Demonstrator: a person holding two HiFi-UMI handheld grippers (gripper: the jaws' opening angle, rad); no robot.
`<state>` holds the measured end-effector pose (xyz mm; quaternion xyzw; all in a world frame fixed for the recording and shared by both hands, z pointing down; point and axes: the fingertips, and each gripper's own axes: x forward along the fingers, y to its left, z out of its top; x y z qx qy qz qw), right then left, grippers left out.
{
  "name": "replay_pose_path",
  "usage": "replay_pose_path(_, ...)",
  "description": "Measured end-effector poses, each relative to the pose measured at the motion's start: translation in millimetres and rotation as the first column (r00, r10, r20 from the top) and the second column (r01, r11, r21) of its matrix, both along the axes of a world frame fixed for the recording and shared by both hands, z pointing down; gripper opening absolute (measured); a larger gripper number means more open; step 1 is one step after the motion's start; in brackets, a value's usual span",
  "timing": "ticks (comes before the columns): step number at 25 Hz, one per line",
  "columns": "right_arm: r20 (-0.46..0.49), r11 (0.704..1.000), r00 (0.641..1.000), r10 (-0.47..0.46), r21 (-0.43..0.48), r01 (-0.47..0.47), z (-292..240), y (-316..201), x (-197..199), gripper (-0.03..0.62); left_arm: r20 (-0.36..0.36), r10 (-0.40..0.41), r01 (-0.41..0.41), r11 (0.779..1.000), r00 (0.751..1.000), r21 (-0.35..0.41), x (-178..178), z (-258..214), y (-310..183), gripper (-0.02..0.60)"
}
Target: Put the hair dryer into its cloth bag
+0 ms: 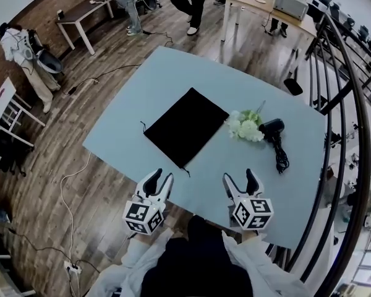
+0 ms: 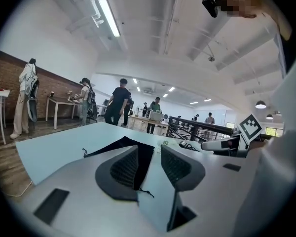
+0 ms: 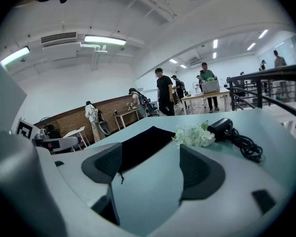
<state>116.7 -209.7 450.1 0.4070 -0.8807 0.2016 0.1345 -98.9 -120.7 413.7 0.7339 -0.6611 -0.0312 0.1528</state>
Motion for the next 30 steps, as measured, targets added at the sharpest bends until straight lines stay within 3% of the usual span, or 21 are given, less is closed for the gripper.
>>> replay_pose_path(5,-0.006,0.999,0.999,0.036,0.006,-0.036,4.1,-35.6,16.8,0.368,0.005,0.048,-0.048,0.999,0.999,-0.022,14.7,5.3,-37.7,0.156)
replay_pose_path(13,-0.045,0.989,0.99,0.136,0.059,-0.133,7.5,-92.2,79.7,0.368,-0.008,0.165,-0.166,0.986,0.986,-0.015,60.8,9.9,-104.1,0.156)
replay_pose_path(20,-0.099,0.978,0.976,0.192,0.106,-0.182,2.9,-113.9,124.9,0.368,-0.015,0.308,-0.308,0.951,0.951,-0.022,113.9,15.9,-137.7,0.156)
replay_pose_path(30,-0.188,0.987,0.971,0.146,0.089,-0.132,12.6,-160.5,155.5,0.368,-0.044,0.417,-0.418,0.907,0.908,-0.042,162.4,25.0,-187.5,0.158)
